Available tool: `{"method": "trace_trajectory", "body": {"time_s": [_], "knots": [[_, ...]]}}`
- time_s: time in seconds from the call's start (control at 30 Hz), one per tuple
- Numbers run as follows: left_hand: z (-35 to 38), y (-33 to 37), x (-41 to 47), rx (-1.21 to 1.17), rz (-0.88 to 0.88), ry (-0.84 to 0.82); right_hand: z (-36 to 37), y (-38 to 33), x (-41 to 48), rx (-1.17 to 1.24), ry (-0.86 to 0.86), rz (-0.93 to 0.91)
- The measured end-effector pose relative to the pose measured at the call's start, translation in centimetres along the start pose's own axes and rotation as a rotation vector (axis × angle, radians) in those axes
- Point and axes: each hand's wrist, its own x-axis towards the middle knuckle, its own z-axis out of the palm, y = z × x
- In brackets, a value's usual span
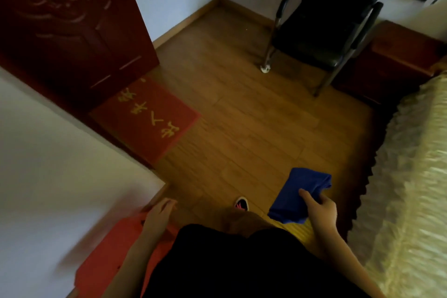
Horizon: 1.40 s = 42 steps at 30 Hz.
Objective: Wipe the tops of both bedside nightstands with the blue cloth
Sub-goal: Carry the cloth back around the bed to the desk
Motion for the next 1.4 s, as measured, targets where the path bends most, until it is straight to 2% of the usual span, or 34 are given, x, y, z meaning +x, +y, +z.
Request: {"method": "trace_trajectory", "body": {"time_s": [0.03,0.17,0.37,0.6,0.73,0.9,1.03,1.3,1.4], "knots": [[-0.6,1.0,1.5,0.084,0.005,0.011,1.2,-1.9,1.6,0.003,-0.026,-0.011],[-3.3,6.6,7.1,0.073,0.008,0.059,5.7,-9.6,7.9,-0.034,-0.125,-0.059],[-5.5,15.4,15.0,-0.182,-0.067,0.150,10.6,-17.0,17.0,-0.042,-0.153,-0.043],[-8.7,27.1,30.9,-0.032,0.030,-0.059,14.7,-23.0,28.2,-0.029,0.008,0.098],[-11.5,35.1,39.7,0.028,0.140,-0.139,16.2,-28.3,32.8,0.012,0.155,0.120],[-14.2,43.8,48.1,0.097,0.156,-0.240,18.7,-35.6,38.8,0.072,0.206,0.120],[-14.1,47.8,53.4,0.061,0.160,-0.190,21.2,-40.8,45.1,0.116,0.199,0.108],[-14.2,55.8,65.5,-0.117,-0.013,-0.052,27.9,-52.8,61.2,0.134,0.076,0.089],[-14.6,60.6,69.9,-0.163,-0.017,-0.007,29.6,-57.6,66.3,0.126,0.036,0.045]]}}
